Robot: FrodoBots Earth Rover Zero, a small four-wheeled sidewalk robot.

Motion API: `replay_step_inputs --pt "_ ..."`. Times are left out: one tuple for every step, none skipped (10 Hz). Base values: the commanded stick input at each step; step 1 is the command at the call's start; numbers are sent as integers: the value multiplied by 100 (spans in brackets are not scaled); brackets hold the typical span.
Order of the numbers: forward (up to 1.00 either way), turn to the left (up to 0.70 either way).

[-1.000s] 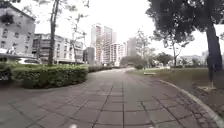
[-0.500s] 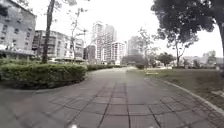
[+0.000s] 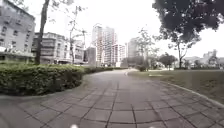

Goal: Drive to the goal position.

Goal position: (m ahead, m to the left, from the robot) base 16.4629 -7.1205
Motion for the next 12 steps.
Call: replay_step_inputs --pt "49 0" --pt "0 0" --pt "0 0" --pt "0 0" --pt "0 0" --pt "0 0" --pt "0 0" --pt "0 0" --pt "0 0" --pt "0 0" --pt "51 0" --pt "100 0"
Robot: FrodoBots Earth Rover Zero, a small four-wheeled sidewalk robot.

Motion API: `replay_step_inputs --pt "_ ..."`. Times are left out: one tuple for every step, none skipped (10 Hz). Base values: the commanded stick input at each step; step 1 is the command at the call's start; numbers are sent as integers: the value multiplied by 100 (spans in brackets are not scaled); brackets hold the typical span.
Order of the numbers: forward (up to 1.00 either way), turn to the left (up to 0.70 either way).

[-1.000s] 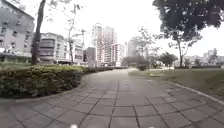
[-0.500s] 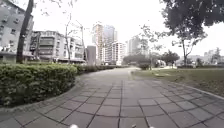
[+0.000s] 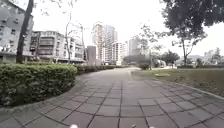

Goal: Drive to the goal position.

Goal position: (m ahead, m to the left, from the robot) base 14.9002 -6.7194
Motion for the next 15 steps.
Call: replay_step_inputs --pt "100 0" --pt "100 0" --pt "100 0" --pt "100 0" --pt "100 0" --pt "100 0" --pt "100 0" --pt "100 0" --pt "100 0" --pt "100 0" --pt "100 0" --pt "100 0" --pt "100 0" --pt "100 0" --pt "100 0"
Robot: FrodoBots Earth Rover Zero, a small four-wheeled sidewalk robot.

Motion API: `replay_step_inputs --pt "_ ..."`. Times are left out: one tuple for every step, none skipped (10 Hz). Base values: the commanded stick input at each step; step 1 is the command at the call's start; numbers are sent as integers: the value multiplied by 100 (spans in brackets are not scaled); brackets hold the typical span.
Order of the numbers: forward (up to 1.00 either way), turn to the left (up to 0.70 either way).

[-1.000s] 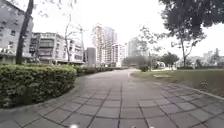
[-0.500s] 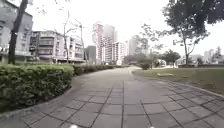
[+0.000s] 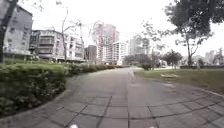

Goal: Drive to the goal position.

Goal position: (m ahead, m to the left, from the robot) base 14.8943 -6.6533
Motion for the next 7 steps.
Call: replay_step_inputs --pt "100 0" --pt "100 0" --pt "100 0" --pt "100 0" --pt "100 0" --pt "100 0" --pt "100 0"
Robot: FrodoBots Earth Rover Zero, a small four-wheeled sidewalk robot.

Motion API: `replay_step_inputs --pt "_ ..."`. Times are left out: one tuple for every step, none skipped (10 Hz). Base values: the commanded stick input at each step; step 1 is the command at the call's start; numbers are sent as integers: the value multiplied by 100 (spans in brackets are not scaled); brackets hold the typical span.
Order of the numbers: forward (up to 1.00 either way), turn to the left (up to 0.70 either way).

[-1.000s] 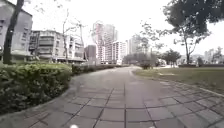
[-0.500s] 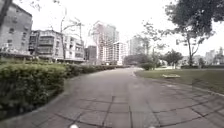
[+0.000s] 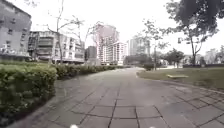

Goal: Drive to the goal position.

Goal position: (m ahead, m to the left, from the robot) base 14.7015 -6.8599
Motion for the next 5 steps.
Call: replay_step_inputs --pt "100 0" --pt "100 0" --pt "100 0" --pt "100 0" --pt "100 0"
